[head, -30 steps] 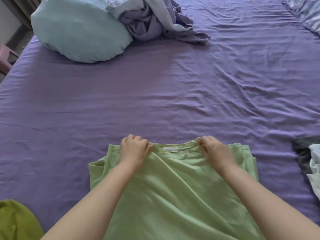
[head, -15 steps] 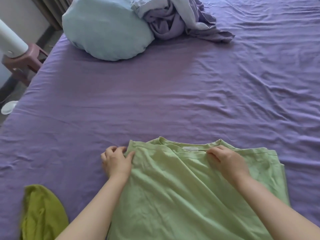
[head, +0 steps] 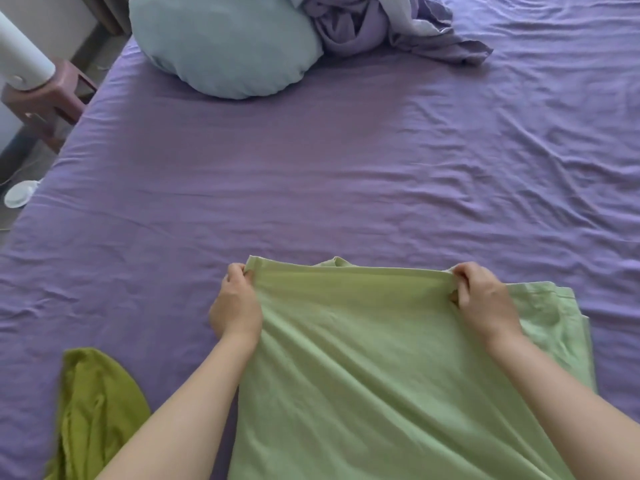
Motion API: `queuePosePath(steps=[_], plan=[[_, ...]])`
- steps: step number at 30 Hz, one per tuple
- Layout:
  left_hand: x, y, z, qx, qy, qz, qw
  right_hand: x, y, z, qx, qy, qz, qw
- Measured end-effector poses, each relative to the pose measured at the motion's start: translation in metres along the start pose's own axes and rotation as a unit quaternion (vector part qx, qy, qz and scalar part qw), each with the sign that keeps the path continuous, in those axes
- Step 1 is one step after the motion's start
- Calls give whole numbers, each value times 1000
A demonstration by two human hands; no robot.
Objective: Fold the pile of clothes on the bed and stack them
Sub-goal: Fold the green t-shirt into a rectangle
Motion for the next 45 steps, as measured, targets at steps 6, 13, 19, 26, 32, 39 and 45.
queuePosePath(steps=[6,13,19,26,32,39,45], plan=[[-62,-19,-62,-52,-240,59,968,-6,19,-37,-34,54,25,998],[-161,-122,-223,217,-500,188,817,-104,77,-58,-122,-147,32,981],[-172,-155,-251,272,-444,269,810,-127,58,-53,-59,-207,28,976],[-179,-165,-247,233,-463,243,820,-155,75,-52,-132,-214,185,950],[-181,-167,-249,207,-478,230,822,-174,81,-36,-105,-208,191,954],[-220,-186,-245,185,-518,227,804,-169,80,1,-51,-134,79,987],[-232,-205,-267,191,-534,245,786,-195,102,6,-119,-199,187,955]])
Point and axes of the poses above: each hand's wrist, its own z-axis towards the middle knuckle, its own y-axis out of the back of the hand, x = y × z, the point moved 6 cm from there along z, towards the middle knuckle, and after that the axes turned 3 degrees about x, right-handed, at the moved point
